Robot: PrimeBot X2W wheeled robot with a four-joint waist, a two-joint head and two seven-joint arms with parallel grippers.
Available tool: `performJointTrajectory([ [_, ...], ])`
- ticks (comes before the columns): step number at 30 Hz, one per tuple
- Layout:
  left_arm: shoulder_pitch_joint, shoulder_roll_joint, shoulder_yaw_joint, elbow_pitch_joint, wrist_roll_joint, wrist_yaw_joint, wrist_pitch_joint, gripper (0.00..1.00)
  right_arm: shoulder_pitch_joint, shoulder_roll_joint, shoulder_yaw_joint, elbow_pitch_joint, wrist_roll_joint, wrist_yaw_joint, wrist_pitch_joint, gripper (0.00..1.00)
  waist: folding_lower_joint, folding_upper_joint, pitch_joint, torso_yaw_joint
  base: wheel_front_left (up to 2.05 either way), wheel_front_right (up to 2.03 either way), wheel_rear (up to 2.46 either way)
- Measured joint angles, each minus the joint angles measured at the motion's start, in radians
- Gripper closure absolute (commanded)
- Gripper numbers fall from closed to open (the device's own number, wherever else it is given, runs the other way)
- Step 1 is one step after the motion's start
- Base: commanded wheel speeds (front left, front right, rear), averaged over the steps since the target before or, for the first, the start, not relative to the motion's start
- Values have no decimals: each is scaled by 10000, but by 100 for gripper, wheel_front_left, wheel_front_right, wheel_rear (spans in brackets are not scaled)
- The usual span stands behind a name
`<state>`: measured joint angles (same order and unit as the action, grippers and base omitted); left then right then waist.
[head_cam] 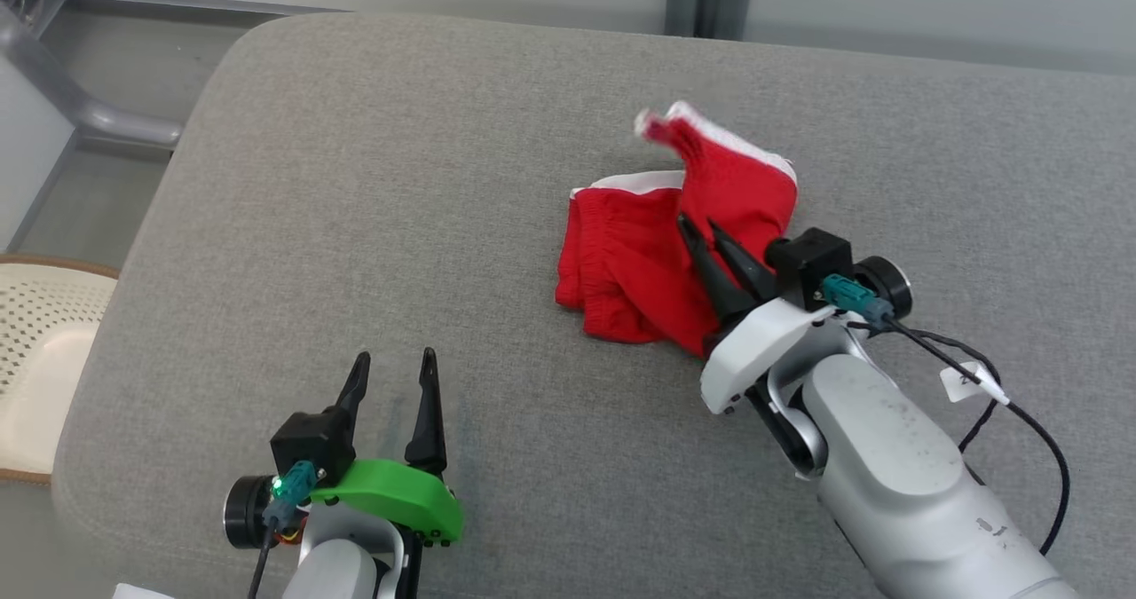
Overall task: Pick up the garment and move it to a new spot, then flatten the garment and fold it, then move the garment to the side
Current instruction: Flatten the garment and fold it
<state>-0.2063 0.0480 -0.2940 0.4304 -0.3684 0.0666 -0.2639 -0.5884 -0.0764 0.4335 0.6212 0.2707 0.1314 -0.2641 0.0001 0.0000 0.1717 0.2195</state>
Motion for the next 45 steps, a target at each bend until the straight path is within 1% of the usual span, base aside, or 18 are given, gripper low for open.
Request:
performJointTrajectory([
  [4,-32,2,-192,-21,-65,54,0,0,-118,190,681,332,280,0,0,100,0,0,9,246,0,0,0],
  [5,-56,2,-211,-25,-82,61,0,0,-146,222,840,382,366,0,0,4,0,0,11,282,0,0,0],
  [6,-72,2,-221,-25,-96,92,0,0,-163,242,968,412,476,0,0,0,0,0,18,295,0,0,0],
  [11,-94,-2,-180,4,-111,146,0,0,-164,276,2144,44,1624,0,0,0,-1,0,6,154,0,0,0],
  [14,-96,4,-73,38,-107,157,0,0,-143,288,2222,29,1824,0,0,0,-1,0,-31,0,0,0,0],
  [16,-93,2,-15,10,-73,169,0,0,-99,278,1887,19,1682,0,0,0,-1,0,-66,-130,0,0,0],
  [18,-91,0,213,-8,159,134,0,0,647,96,326,-48,708,0,0,0,-1,0,-193,-601,0,0,0],
  [19,-88,0,268,-15,213,125,0,0,778,46,52,-77,566,0,0,0,-1,0,-212,-683,0,0,0],
  [20,-85,2,378,-19,272,123,0,0,1077,-23,-464,-121,314,-4,0,0,-1,0,-246,-850,0,0,0],
  [21,-83,0,395,-17,320,119,-2,0,1191,-23,-673,-132,255,-4,0,0,0,0,-259,-916,0,0,0],
  [22,-71,0,483,-10,395,90,0,0,1461,-13,-1168,-190,121,-4,0,0,-1,0,-292,-1082,0,0,0],
  [24,-58,-2,562,10,443,67,0,0,1675,-2,-1542,-222,0,-4,0,0,-1,0,-322,-1228,0,0,0],
  [34,172,-2,1066,125,754,-25,0,0,2496,146,-2817,-485,-612,-4,0,0,-1,0,-509,-2013,0,0,0],
  [38,324,0,1321,153,861,-59,0,0,2723,226,-3087,-604,-650,-4,0,0,0,0,-602,-2329,0,0,0],
  [45,635,-4,1638,140,1158,-153,0,0,3055,247,-3218,-773,-694,-4,0,0,-1,0,-886,-2690,0,0,0],
])
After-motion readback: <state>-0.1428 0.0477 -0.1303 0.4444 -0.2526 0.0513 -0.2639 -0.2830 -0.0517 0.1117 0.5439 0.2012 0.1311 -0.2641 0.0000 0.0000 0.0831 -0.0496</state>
